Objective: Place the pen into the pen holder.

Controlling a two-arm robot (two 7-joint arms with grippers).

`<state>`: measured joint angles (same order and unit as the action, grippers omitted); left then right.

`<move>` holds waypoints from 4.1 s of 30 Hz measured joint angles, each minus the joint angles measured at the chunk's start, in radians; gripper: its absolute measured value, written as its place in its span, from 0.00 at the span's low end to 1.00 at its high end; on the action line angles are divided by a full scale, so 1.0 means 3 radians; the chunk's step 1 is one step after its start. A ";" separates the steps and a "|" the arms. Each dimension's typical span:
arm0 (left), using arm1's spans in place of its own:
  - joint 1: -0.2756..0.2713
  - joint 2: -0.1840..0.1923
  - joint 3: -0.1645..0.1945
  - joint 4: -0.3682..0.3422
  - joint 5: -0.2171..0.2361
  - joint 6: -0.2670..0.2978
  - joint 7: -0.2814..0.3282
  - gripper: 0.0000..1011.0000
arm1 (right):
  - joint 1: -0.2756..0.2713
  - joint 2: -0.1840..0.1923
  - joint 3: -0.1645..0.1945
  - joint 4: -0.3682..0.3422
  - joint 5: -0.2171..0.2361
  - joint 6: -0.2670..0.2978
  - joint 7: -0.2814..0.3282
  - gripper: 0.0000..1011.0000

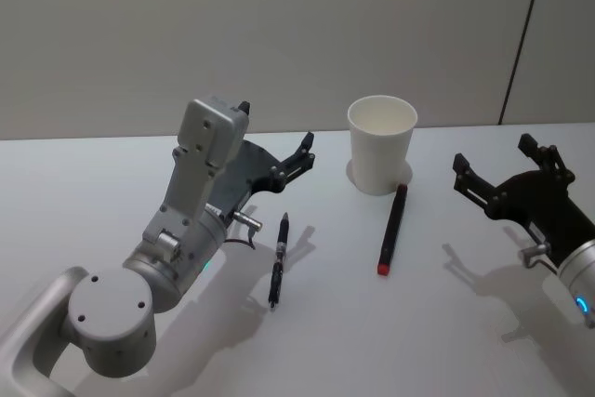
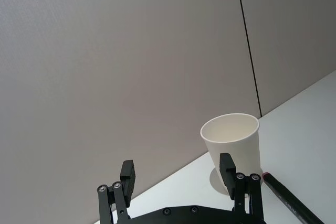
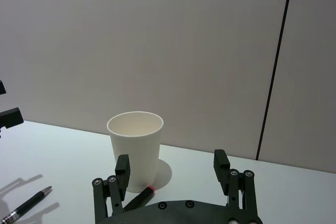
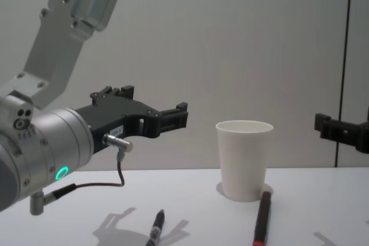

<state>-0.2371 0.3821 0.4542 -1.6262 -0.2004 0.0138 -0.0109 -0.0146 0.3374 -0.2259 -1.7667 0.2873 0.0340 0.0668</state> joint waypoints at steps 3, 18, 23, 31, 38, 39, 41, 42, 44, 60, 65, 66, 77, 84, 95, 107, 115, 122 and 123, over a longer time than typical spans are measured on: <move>0.0000 0.0000 0.0000 0.0000 0.0000 0.0000 0.0000 0.99 | 0.0000 0.0000 0.0000 0.0000 0.0000 0.0000 0.0000 0.99; 0.0101 0.0058 -0.0016 -0.0158 -0.0062 0.0197 0.0146 0.99 | 0.0000 0.0000 0.0000 0.0000 0.0000 0.0000 0.0000 0.99; 0.0176 0.0100 -0.0031 -0.0286 -0.0154 0.0368 0.0238 0.99 | 0.0000 0.0000 0.0000 0.0000 0.0000 0.0000 0.0000 0.99; 0.0270 0.0140 -0.0067 -0.0525 -0.0386 0.0776 0.0393 0.99 | 0.0000 0.0000 0.0000 0.0000 0.0000 0.0000 0.0000 0.99; 0.0267 0.0115 -0.0083 -0.0647 -0.0499 0.1101 0.0414 0.99 | 0.0000 0.0000 0.0000 0.0000 0.0000 0.0000 0.0000 0.99; 0.0264 0.0110 -0.0083 -0.0654 -0.0506 0.1132 0.0413 0.99 | 0.0000 0.0000 0.0000 0.0000 0.0000 0.0000 0.0000 0.99; 0.0247 0.0091 -0.0084 -0.0667 -0.0524 0.1226 0.0401 0.99 | 0.0000 0.0000 0.0000 0.0000 0.0000 0.0000 0.0000 0.99; 0.0237 0.0079 -0.0083 -0.0670 -0.0529 0.1277 0.0385 0.99 | 0.0000 0.0000 0.0000 0.0000 0.0000 0.0000 0.0000 0.99; 0.0231 0.0072 -0.0083 -0.0670 -0.0531 0.1303 0.0378 0.99 | 0.0000 0.0000 0.0000 0.0000 0.0000 0.0000 0.0000 0.99; 0.0101 -0.0082 -0.0048 -0.0451 -0.0425 0.1623 0.0218 0.99 | 0.0000 0.0000 0.0000 0.0000 0.0000 0.0000 0.0000 0.99; 0.0059 -0.0121 -0.0037 -0.0349 -0.0362 0.1667 0.0167 0.99 | 0.0000 0.0000 0.0000 0.0000 0.0000 0.0000 0.0000 0.99; 0.0048 -0.0131 -0.0034 -0.0319 -0.0343 0.1683 0.0150 0.99 | 0.0000 0.0000 0.0000 0.0000 0.0000 0.0000 0.0000 0.99; -0.0006 -0.0182 -0.0022 -0.0155 -0.0263 0.1851 0.0017 0.99 | 0.0000 0.0000 0.0000 0.0000 0.0000 0.0000 0.0000 0.99; -0.0006 -0.0186 -0.0020 -0.0109 -0.0247 0.1970 -0.0052 0.99 | 0.0000 0.0000 0.0000 0.0000 0.0000 0.0000 0.0000 0.99; 0.0024 -0.0199 -0.0018 -0.0074 -0.0240 0.2029 -0.0070 0.99 | 0.0000 0.0000 0.0000 0.0000 0.0000 0.0000 0.0000 0.99; 0.0035 -0.0233 -0.0023 0.0009 -0.0270 0.2015 -0.0068 0.99 | 0.0000 0.0000 0.0000 0.0000 0.0000 0.0000 0.0000 0.99; 0.0024 -0.0253 -0.0027 0.0070 -0.0245 0.1970 -0.0099 0.99 | 0.0000 0.0000 0.0000 0.0000 0.0000 0.0000 0.0000 0.99; 0.0019 -0.0263 -0.0026 0.0098 -0.0230 0.1952 -0.0118 0.94 | 0.0000 0.0000 0.0000 0.0000 0.0000 0.0000 0.0000 0.99; 0.0018 -0.0264 -0.0026 0.0103 -0.0227 0.1949 -0.0121 0.91 | 0.0000 0.0000 0.0000 0.0000 0.0000 0.0000 0.0000 0.99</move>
<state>-0.2316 0.3027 0.4465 -1.5954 -0.2686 0.5986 -0.0472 -0.0146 0.3375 -0.2258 -1.7668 0.2874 0.0340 0.0668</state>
